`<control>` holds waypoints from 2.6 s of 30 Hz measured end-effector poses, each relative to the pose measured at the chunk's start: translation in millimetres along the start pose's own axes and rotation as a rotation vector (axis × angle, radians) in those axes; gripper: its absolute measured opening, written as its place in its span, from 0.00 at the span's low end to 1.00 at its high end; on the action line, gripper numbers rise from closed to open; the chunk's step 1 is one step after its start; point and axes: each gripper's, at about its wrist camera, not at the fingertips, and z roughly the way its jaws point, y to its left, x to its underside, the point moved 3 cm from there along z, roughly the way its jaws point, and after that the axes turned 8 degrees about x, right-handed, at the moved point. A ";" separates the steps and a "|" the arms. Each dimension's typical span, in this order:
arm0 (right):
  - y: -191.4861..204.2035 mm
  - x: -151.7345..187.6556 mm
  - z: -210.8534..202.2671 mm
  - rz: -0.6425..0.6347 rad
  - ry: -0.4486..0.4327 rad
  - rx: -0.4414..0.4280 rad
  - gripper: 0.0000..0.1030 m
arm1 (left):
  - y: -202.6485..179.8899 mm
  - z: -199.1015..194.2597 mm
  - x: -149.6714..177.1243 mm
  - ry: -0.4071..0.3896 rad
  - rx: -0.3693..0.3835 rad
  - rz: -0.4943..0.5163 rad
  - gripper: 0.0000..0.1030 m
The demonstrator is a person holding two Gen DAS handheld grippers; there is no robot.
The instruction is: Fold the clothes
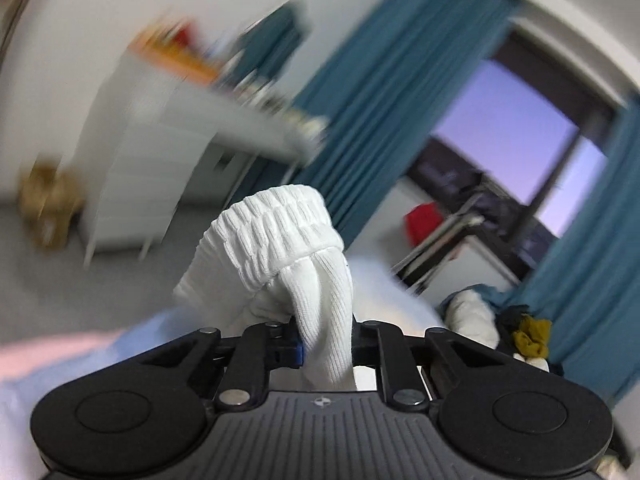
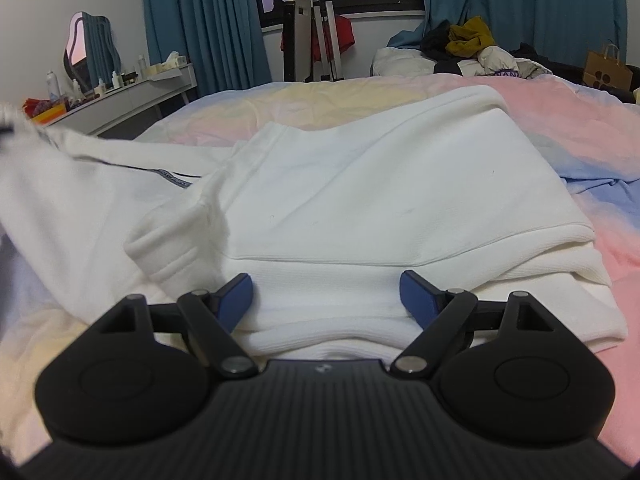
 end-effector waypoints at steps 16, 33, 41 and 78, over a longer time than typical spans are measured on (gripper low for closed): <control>-148.1 -64.3 -95.5 0.568 -0.217 -0.067 0.80 | -331.8 -16.1 109.9 -0.036 0.402 0.491 0.16; -270.6 -48.2 -95.5 0.960 -0.315 -0.220 0.81 | -375.1 15.1 366.4 0.230 0.569 0.983 0.31; -263.1 -51.9 -83.4 0.968 -0.230 -0.234 0.81 | -315.2 -38.6 339.6 0.324 0.633 1.059 0.68; -182.0 -93.1 -8.0 0.444 -0.099 -0.053 0.41 | -223.1 -49.1 221.1 0.352 0.398 0.698 0.78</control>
